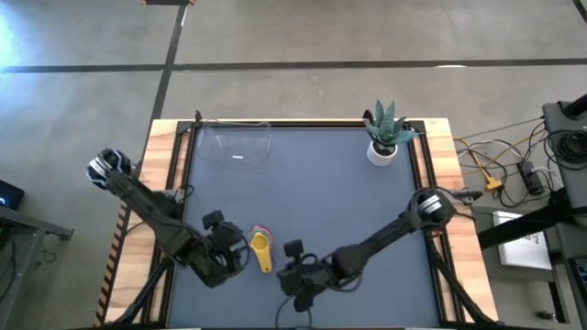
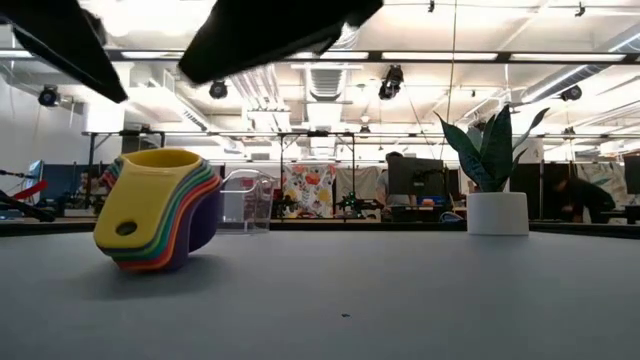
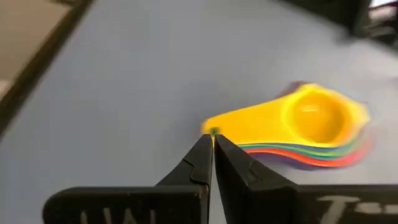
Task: Nest measuring cups in basket
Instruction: Put the nest measuring cups into the transparent bin
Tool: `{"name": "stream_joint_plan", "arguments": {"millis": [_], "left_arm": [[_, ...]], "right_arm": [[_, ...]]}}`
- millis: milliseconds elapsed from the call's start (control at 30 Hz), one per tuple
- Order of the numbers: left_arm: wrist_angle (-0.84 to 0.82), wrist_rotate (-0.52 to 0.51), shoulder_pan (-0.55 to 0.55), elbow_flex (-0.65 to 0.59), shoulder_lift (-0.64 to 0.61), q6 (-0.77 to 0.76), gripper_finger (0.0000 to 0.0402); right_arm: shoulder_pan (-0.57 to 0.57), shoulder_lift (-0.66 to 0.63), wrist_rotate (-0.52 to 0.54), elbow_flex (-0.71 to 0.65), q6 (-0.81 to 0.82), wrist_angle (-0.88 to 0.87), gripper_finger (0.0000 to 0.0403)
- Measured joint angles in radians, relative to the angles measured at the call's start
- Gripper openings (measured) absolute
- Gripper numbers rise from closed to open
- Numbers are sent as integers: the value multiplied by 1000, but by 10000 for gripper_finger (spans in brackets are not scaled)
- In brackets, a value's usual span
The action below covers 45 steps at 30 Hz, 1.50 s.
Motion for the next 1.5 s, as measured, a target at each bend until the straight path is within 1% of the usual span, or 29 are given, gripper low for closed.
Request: {"name": "stream_joint_plan", "arguments": {"millis": [67, 100, 200, 333, 567, 667, 733, 833, 900, 1233, 1400, 1500], "left_arm": [[33, -25, 6, 0, 28, 46, 208], [43, -37, 8, 0, 39, 59, 208], [46, -45, 26, -1, 64, 84, 208], [66, -40, 58, -7, 72, 100, 199], [45, -41, 117, -11, 84, 113, 173], [38, -43, 140, -21, 94, 113, 169], [44, -38, 151, -28, 100, 114, 169], [50, -37, 156, -42, 109, 117, 169], [60, -45, 157, -55, 110, 116, 169], [66, -31, 175, -123, 100, 103, 169], [21, -30, 172, -110, 59, 96, 169], [27, -30, 151, -79, 21, 130, 169]], "right_arm": [[29, -22, 89, -24, -9, 0, 9], [44, -32, 112, -37, -11, 10, 9], [73, -67, 116, -87, 1, 39, 9], [83, -117, 121, -173, 33, 93, 9], [85, -206, 121, -367, 94, 270, 9], [85, -236, 122, -434, 117, 341, 9], [85, -254, 132, -468, 138, 357, 9], [85, -272, 184, -504, 163, 367, 9], [87, -281, 200, -521, 175, 366, 9], [87, -294, 204, -553, 190, 411, 9], [87, -294, 205, -551, 186, 411, 9], [87, -294, 205, -552, 184, 407, 9]]}}
